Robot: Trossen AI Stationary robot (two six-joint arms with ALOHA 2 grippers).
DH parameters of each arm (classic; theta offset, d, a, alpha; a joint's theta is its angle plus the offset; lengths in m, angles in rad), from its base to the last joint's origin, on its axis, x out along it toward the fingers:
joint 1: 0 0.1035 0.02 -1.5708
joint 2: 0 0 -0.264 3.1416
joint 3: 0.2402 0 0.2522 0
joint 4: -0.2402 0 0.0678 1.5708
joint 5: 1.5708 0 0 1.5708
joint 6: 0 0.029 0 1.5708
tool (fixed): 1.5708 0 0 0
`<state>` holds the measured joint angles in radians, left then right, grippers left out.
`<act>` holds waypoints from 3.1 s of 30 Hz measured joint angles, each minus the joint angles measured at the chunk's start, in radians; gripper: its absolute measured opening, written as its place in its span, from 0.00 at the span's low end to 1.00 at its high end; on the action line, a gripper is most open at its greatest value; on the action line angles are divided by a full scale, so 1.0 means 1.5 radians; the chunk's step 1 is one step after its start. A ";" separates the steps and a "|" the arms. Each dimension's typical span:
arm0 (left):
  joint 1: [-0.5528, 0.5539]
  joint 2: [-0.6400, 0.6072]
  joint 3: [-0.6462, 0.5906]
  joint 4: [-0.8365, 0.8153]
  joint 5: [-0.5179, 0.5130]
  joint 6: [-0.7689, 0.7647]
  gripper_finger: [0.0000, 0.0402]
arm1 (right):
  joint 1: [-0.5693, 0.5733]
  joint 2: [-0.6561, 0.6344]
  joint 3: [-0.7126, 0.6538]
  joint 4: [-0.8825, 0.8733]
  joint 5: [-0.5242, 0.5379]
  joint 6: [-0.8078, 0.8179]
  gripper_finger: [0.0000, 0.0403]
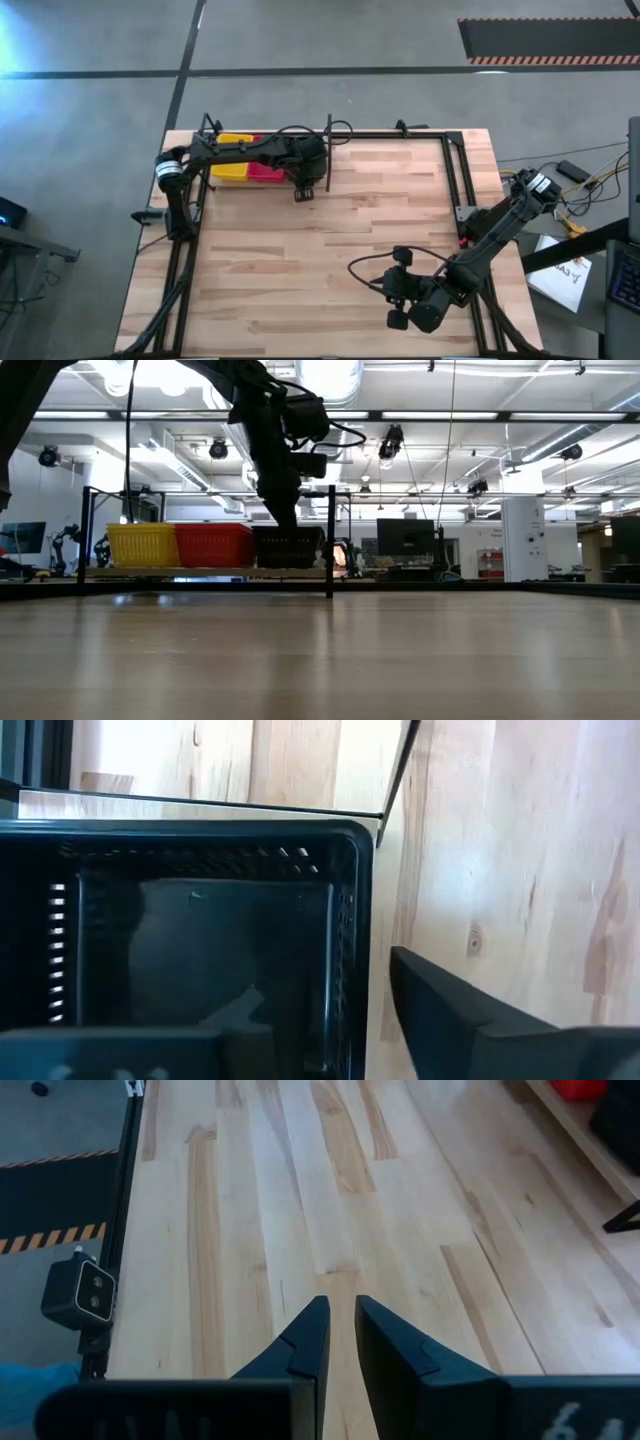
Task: Stack baskets on shelf by color
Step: Stack the black bin on top of the black bin on the shelf, then return to Home Position
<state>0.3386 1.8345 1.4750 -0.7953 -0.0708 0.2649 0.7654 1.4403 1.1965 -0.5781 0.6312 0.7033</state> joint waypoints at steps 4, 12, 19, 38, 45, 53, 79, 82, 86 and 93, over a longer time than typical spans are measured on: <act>0.000 -0.005 0.006 -0.022 -0.002 0.000 0.36 | 0.000 0.000 0.000 0.000 -0.001 0.002 0.11; 0.000 -0.026 0.003 -0.059 -0.054 0.001 0.38 | 0.000 -0.004 0.002 -0.003 -0.001 -0.005 0.11; 0.000 -0.027 -0.003 -0.059 -0.087 0.001 0.38 | 0.001 -0.005 0.003 -0.005 -0.002 -0.004 0.11; -0.056 -0.096 0.027 -0.150 -0.097 -0.113 0.38 | 0.014 -0.106 -0.008 -0.063 -0.019 0.000 0.11; -0.153 -0.173 0.025 -0.119 -0.096 -0.319 0.38 | 0.012 -0.302 -0.118 -0.095 -0.038 -0.017 0.06; -0.295 -0.199 0.009 0.043 -0.107 -0.397 0.38 | 0.010 -0.561 -0.318 -0.042 -0.095 0.097 0.02; -0.402 -0.195 -0.007 0.188 -0.173 -0.453 0.38 | -0.406 -0.678 -0.685 0.614 -0.410 -0.135 0.02; -0.402 -0.195 -0.007 0.188 -0.173 -0.457 0.38 | -0.424 -0.707 -0.685 0.607 -0.420 -0.166 0.02; -0.402 -0.195 -0.007 0.188 -0.173 -0.470 0.38 | -0.427 -0.760 -0.694 0.556 -0.421 -0.167 0.02; -0.402 -0.195 -0.007 0.188 -0.173 -0.470 0.38 | -0.426 -0.866 -0.744 0.523 -0.413 -0.165 0.02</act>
<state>-0.2642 1.5414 1.4647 -0.5137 -0.3296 -0.4406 0.1259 0.1409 0.0800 0.2068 0.0120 0.4559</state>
